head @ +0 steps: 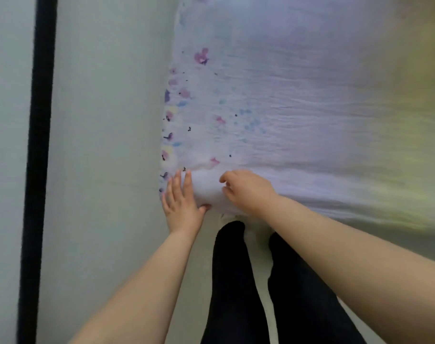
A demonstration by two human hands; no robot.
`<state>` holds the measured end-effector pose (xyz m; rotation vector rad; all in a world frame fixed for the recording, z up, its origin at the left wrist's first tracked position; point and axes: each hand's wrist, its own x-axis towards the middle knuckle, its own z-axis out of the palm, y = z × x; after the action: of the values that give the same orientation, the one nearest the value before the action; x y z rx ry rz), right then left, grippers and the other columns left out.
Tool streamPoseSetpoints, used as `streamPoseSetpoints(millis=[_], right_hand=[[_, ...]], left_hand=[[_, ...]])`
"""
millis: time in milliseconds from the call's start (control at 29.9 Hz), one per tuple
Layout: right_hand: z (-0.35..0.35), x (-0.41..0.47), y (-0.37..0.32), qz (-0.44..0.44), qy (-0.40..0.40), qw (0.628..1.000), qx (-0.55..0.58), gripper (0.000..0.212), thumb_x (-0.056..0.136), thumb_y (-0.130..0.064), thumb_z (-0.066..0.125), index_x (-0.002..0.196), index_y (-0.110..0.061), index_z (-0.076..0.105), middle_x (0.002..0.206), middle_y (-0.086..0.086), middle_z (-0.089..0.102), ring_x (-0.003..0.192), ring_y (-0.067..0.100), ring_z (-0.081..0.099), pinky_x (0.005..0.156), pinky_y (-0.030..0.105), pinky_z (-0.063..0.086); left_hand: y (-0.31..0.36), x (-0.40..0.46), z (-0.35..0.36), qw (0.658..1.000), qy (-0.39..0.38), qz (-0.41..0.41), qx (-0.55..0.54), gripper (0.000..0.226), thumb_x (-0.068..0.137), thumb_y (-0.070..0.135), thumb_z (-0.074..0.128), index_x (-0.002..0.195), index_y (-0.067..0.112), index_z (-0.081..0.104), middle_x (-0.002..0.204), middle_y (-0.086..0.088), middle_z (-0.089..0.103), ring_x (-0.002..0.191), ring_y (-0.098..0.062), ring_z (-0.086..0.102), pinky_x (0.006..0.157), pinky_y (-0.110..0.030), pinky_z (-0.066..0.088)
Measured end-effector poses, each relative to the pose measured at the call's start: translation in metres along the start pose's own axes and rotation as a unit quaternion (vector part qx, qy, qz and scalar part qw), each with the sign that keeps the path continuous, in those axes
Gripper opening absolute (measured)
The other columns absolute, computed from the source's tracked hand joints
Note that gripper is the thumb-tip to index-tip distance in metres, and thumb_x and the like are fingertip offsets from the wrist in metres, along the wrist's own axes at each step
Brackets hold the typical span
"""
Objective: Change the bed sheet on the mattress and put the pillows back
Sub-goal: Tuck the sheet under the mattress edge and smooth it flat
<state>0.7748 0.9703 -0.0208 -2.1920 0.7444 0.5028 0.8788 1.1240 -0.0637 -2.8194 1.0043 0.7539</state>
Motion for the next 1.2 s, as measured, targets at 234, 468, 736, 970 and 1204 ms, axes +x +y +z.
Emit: streamPoseSetpoints(millis=[234, 468, 736, 970, 1204], right_hand=[[0.023, 0.022, -0.043, -0.062, -0.070, 0.992, -0.081, 0.031, 0.096, -0.023, 0.042, 0.124, -0.018, 0.054, 0.122, 0.004, 0.056, 0.118, 0.025, 0.047, 0.089, 0.035, 0.042], [0.037, 0.040, -0.074, -0.118, -0.127, 0.974, -0.146, 0.033, 0.096, -0.026, 0.041, 0.128, -0.019, 0.051, 0.125, -0.001, 0.057, 0.119, 0.020, 0.047, 0.090, 0.034, 0.045], [0.086, 0.074, -0.113, -0.257, -0.038, 0.943, -0.206, 0.032, 0.080, -0.027, 0.040, 0.093, -0.017, 0.068, 0.092, 0.001, 0.068, 0.083, 0.028, 0.064, 0.061, 0.032, 0.048], [0.113, 0.136, -0.169, -0.140, -0.193, 0.882, -0.406, 0.052, 0.089, -0.046, 0.049, 0.131, -0.015, 0.047, 0.140, 0.005, 0.046, 0.135, 0.025, 0.035, 0.114, 0.056, 0.006], [0.151, 0.156, -0.198, -0.067, -0.288, 0.760, -0.579, 0.038, 0.093, -0.040, 0.047, 0.125, -0.022, 0.055, 0.137, 0.008, 0.051, 0.134, 0.032, 0.033, 0.110, 0.051, 0.019]], left_hand=[[-0.053, 0.019, -0.007, 0.980, -0.066, -0.098, -0.162, 0.113, 0.071, 0.032, 0.078, 0.152, 0.026, 0.000, 0.159, -0.001, 0.009, 0.144, -0.023, 0.019, 0.112, -0.039, 0.026], [-0.088, 0.037, 0.001, 0.951, -0.156, -0.160, -0.213, 0.083, 0.075, 0.032, 0.073, 0.144, 0.024, 0.028, 0.134, -0.011, 0.051, 0.123, -0.033, 0.045, 0.097, -0.040, 0.040], [-0.128, 0.037, 0.061, 0.936, -0.159, -0.209, -0.235, 0.026, 0.088, 0.039, 0.057, 0.110, 0.026, 0.065, 0.111, -0.012, 0.056, 0.107, -0.033, 0.056, 0.084, -0.034, 0.043], [-0.178, 0.037, 0.080, 0.876, -0.187, -0.299, -0.328, 0.024, 0.094, 0.029, 0.042, 0.102, 0.019, 0.062, 0.106, -0.005, 0.069, 0.099, -0.030, 0.062, 0.081, -0.033, 0.047], [-0.183, 0.040, 0.078, 0.626, -0.297, -0.370, -0.619, 0.058, 0.098, 0.054, 0.029, 0.125, 0.010, 0.054, 0.123, -0.012, 0.062, 0.094, -0.026, 0.061, 0.078, -0.030, 0.045]])
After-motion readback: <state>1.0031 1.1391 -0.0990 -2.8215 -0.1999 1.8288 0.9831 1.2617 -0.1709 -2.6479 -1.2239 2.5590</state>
